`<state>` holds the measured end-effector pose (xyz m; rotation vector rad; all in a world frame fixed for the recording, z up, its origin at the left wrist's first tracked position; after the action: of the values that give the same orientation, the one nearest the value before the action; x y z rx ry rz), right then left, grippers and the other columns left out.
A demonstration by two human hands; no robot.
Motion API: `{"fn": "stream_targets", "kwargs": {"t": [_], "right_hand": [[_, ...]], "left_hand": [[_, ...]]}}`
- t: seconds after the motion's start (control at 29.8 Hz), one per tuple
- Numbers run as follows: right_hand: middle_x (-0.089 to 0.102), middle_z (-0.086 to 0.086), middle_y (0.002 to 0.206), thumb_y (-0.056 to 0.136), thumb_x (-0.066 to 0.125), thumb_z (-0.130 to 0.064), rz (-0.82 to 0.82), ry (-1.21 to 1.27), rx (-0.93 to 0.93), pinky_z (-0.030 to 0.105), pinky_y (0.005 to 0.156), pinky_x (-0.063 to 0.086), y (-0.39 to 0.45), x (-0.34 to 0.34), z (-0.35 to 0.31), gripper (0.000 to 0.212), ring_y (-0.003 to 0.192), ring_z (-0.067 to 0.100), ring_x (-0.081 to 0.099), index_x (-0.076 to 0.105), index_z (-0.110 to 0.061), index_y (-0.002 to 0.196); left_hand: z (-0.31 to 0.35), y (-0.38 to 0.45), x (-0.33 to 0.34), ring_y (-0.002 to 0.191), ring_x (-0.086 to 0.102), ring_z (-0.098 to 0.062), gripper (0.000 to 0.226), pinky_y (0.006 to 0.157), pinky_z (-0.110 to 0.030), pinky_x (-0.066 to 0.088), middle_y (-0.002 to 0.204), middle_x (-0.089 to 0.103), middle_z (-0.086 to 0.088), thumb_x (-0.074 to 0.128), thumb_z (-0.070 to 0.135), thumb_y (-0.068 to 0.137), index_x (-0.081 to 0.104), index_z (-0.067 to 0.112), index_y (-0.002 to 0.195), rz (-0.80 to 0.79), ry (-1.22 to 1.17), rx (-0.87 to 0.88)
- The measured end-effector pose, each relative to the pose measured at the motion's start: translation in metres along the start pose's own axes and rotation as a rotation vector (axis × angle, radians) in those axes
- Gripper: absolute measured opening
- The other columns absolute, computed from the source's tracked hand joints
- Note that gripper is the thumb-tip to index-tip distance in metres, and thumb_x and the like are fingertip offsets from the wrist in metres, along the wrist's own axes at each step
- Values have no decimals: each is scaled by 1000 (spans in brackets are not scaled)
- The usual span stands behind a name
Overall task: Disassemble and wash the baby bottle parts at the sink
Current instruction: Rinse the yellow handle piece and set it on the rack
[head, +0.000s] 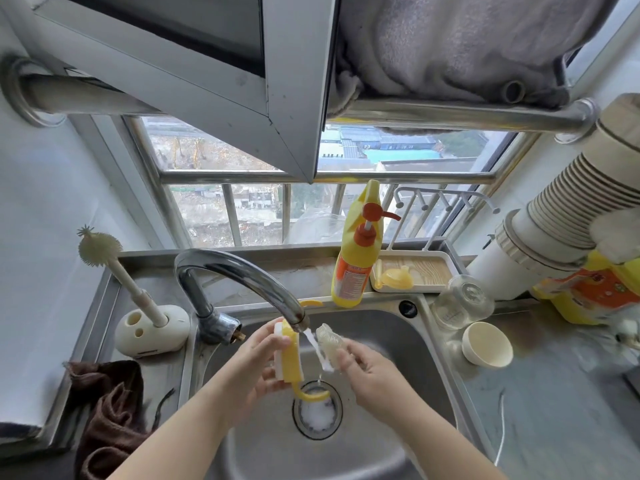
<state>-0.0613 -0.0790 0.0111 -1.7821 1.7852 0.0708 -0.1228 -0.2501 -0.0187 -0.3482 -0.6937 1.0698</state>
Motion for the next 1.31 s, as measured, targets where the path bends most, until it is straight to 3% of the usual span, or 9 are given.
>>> {"fn": "stream_targets", "kwargs": {"t": [0.3, 0.37, 0.5, 0.67, 0.81, 0.91, 1.01, 1.14, 1.31], "right_hand": [[49, -13, 92, 96, 51, -25, -173, -430, -335, 11, 70, 35, 10, 16, -15, 30, 76, 0, 51, 59, -31, 124], [51, -2, 93, 86, 62, -13, -24, -743, -499, 23, 61, 43, 11, 11, -19, 39, 73, 15, 56, 58, -27, 122], [55, -5, 70, 44, 80, 1, 222, -910, -600, 16, 39, 35, 12, 15, -26, 69, 53, 10, 54, 64, -23, 107], [64, -6, 89, 94, 51, -21, -139, -406, -283, 19, 67, 43, 11, 22, -27, 35, 76, 8, 59, 54, -33, 127], [58, -18, 77, 96, 50, -23, -209, -327, -322, 12, 63, 39, 13, 13, -28, 28, 65, -6, 55, 61, -30, 121], [56, -3, 71, 67, 75, -9, 54, -893, -587, 24, 47, 43, 17, 7, -30, 57, 58, 16, 57, 60, -27, 119], [52, -6, 63, 48, 77, -5, 244, -996, -672, 22, 35, 39, 15, 4, -29, 74, 48, 13, 52, 58, -26, 116], [63, 1, 87, 92, 53, -21, -126, -598, -338, 26, 64, 45, 14, 17, -19, 32, 71, 16, 57, 58, -27, 122], [50, -16, 55, 97, 48, -20, -387, -78, -87, 15, 51, 35, 11, 18, -15, 21, 47, 1, 41, 65, -13, 106]], "left_hand": [[3, -11, 28, 57, 54, -16, 32, 55, -28, 42, 74, 61, -8, 54, 35, 83, 59, 9, 100, -54, 90, 0], [5, -12, 27, 55, 54, -16, 26, 56, -30, 44, 63, 61, -4, 49, 33, 89, 62, 11, 94, -29, 92, -12], [14, -11, 30, 60, 54, -21, 46, 58, -35, 49, 72, 62, -9, 57, 51, 72, 66, 11, 94, -55, 13, -39], [20, -10, 23, 67, 64, -24, 49, 57, -36, 53, 86, 67, -13, 65, 45, 64, 62, 13, 101, 16, 67, 91], [15, -10, 19, 72, 66, -19, 51, 59, -34, 53, 85, 67, -7, 67, 55, 54, 66, 27, 97, 4, 130, 169], [21, -11, 24, 68, 65, -9, 42, 57, -32, 53, 80, 70, 2, 66, 56, 51, 69, 33, 86, -42, 144, 167], [26, -10, 23, 72, 66, -13, 46, 59, -34, 54, 86, 72, 0, 68, 58, 51, 70, 33, 90, -66, 157, 143], [20, -13, 20, 69, 67, -19, 50, 59, -36, 54, 78, 71, -3, 71, 51, 50, 63, 24, 92, -49, 157, 167], [9, -8, 11, 68, 65, -17, 59, 61, -35, 52, 83, 68, -6, 73, 50, 52, 64, 23, 104, -24, 119, 182]]}}
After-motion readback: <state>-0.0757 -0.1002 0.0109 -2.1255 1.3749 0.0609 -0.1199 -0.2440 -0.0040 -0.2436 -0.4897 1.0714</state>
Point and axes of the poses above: each hand's wrist, its own y-axis towards the middle knuckle, its own x-axis out of the palm, z = x × y, the point moved 4 cm from there along y, towards the middle knuckle
